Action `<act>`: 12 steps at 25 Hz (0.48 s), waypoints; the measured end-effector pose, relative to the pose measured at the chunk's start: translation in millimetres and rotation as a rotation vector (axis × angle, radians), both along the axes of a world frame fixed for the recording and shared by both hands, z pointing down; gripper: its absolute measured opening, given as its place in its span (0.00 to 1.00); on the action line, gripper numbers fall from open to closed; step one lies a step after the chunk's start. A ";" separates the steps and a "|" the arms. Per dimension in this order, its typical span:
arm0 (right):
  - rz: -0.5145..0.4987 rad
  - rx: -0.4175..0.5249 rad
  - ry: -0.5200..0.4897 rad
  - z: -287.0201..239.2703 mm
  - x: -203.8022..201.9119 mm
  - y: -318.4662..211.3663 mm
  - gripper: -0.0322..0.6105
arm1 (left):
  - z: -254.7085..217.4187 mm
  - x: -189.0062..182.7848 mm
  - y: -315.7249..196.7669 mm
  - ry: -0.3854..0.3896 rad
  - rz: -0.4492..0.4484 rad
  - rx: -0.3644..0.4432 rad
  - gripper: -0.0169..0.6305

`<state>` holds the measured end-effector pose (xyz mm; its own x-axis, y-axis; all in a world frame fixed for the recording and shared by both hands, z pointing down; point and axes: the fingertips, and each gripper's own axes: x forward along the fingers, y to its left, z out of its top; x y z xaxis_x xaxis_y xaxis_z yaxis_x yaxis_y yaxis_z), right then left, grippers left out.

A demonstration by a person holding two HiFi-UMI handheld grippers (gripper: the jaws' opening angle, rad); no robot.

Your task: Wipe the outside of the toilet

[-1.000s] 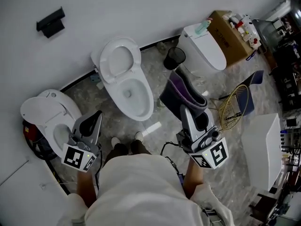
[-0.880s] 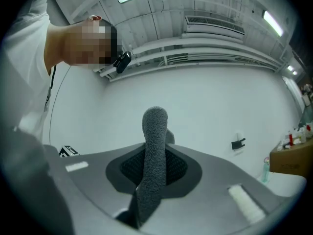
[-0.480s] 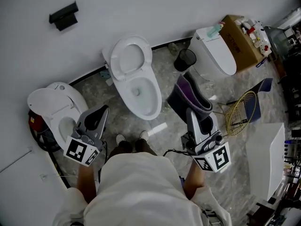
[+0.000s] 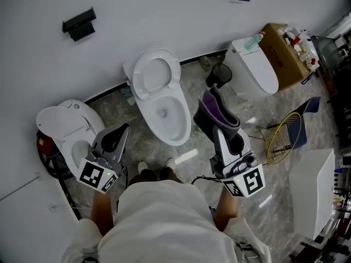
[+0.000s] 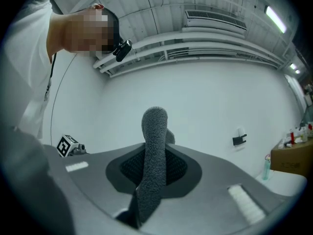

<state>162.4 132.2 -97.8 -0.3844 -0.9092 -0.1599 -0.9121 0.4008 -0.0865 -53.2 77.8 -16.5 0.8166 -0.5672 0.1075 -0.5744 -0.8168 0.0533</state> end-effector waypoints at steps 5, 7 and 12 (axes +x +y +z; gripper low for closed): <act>-0.008 0.005 0.026 -4.2 0.1 -6.4 0.14 | -5.0 1.3 -0.5 0.003 -0.003 0.001 0.02; -0.013 -0.001 0.051 -1.6 -1.6 -9.2 0.14 | -5.7 1.9 -0.1 0.000 -0.002 0.000 0.02; -0.028 -0.018 0.062 11.9 -4.9 -14.9 0.14 | -5.2 1.5 -2.3 -0.007 0.007 -0.002 0.02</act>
